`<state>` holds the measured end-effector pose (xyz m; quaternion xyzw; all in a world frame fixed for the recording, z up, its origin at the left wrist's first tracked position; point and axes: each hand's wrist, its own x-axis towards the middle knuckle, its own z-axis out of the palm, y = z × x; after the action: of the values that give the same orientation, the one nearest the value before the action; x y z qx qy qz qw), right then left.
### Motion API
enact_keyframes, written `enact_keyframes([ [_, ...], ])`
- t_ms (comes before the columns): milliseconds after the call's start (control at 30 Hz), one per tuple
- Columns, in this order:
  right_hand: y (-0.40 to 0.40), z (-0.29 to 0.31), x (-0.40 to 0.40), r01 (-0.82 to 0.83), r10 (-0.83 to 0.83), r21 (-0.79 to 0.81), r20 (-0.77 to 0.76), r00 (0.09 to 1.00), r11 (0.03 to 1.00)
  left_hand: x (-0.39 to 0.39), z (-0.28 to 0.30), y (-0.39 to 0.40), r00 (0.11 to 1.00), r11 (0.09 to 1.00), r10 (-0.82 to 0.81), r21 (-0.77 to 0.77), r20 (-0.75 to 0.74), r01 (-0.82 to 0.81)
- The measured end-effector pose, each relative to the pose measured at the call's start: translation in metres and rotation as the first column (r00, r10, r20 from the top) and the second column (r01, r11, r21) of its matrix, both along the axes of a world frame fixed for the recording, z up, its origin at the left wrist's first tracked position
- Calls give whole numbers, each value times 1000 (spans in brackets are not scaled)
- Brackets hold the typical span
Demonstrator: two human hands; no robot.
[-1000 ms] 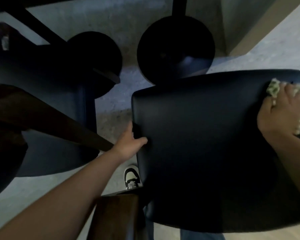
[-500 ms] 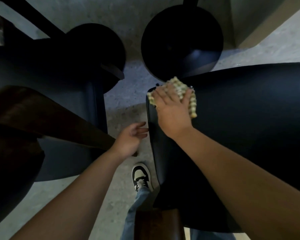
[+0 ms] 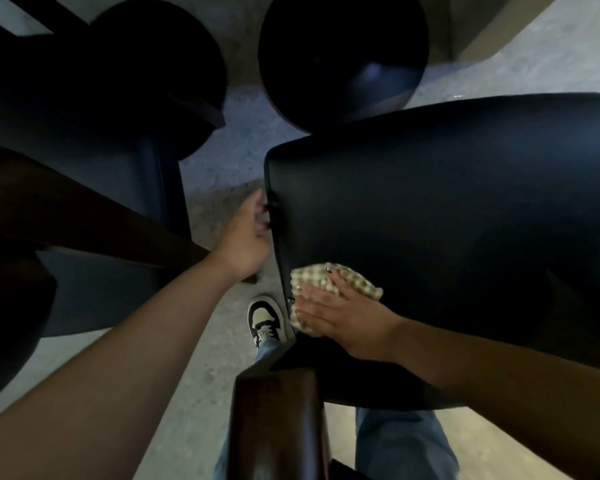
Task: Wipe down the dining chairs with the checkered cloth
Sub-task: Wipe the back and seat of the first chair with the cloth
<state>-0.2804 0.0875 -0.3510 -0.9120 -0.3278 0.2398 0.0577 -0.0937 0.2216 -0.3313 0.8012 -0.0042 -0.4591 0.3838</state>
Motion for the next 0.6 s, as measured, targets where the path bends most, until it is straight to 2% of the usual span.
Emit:
enact_keyframes([
  [67, 2, 2, -20, -62, 63, -23, 39, 997, 998, -5, 4, -6, 962, 966, -252, 79, 106, 244],
  [133, 0, -2, -30, -157, 160, -47, 77, 984, 987, -11, 8, -9, 873, 879, -458, 229, 167, 417],
  [233, -18, -3, -11, -246, 243, -2, 165, 956, 969, -19, 8, -15, 772, 772, -611, 349, 177, 531],
  [300, -42, -1, 17, -186, 165, 73, 228, 960, 980, -20, 6, -19, 709, 712, -678, 417, 196, 565],
  [367, -71, 1, 50, -101, 73, 124, 216, 974, 987, -19, 4, -19, 667, 671, -716, 461, 203, 580],
  [400, -85, 0, 69, -42, 16, 128, 202, 979, 991, -19, 3, -19, 661, 668, -720, 466, 210, 580],
  [467, -113, -3, 107, 216, -234, 103, 218, 948, 971, -18, 0, -16, 656, 679, -716, 457, 240, 574],
  [500, -126, -5, 124, 390, -397, 73, 214, 893, 918, -18, 0, -14, 655, 685, -712, 454, 254, 569],
  [533, -135, -6, 137, 562, -561, 56, 200, 803, 825, -17, -1, -13, 655, 690, -708, 453, 264, 564],
  [600, -140, -7, 151, 779, -781, 93, 174, 600, 620, -17, -2, -12, 649, 690, -710, 454, 272, 564],
])
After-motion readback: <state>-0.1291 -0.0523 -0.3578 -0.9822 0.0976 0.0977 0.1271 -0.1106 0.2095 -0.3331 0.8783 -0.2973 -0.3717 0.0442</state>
